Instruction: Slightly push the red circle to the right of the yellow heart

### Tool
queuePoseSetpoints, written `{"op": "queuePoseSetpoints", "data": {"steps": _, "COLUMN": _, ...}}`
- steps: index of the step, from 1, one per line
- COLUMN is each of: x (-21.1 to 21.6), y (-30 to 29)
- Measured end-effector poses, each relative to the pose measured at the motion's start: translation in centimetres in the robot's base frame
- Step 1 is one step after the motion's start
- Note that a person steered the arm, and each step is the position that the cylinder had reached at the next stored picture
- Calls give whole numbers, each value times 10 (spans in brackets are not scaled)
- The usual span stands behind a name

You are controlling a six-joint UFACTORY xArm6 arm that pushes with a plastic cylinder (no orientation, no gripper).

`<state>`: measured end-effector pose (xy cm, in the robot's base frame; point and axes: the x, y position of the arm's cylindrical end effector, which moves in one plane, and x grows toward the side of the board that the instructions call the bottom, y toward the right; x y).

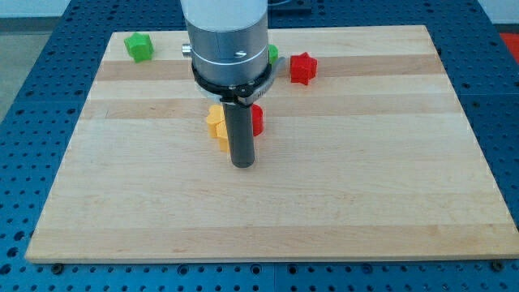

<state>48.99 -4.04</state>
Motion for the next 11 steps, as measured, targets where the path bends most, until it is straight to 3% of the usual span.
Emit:
{"op": "queuePoseSetpoints", "data": {"steps": 2, "x": 1, "y": 81}}
{"op": "queuePoseSetpoints", "data": {"steps": 4, "x": -70, "y": 86}}
{"op": "queuePoseSetpoints", "data": {"steps": 6, "x": -75, "y": -2}}
{"op": "queuePoseSetpoints", "data": {"steps": 10, "x": -109, "y": -41}}
{"op": "queuePoseSetpoints", "data": {"steps": 11, "x": -106, "y": -90}}
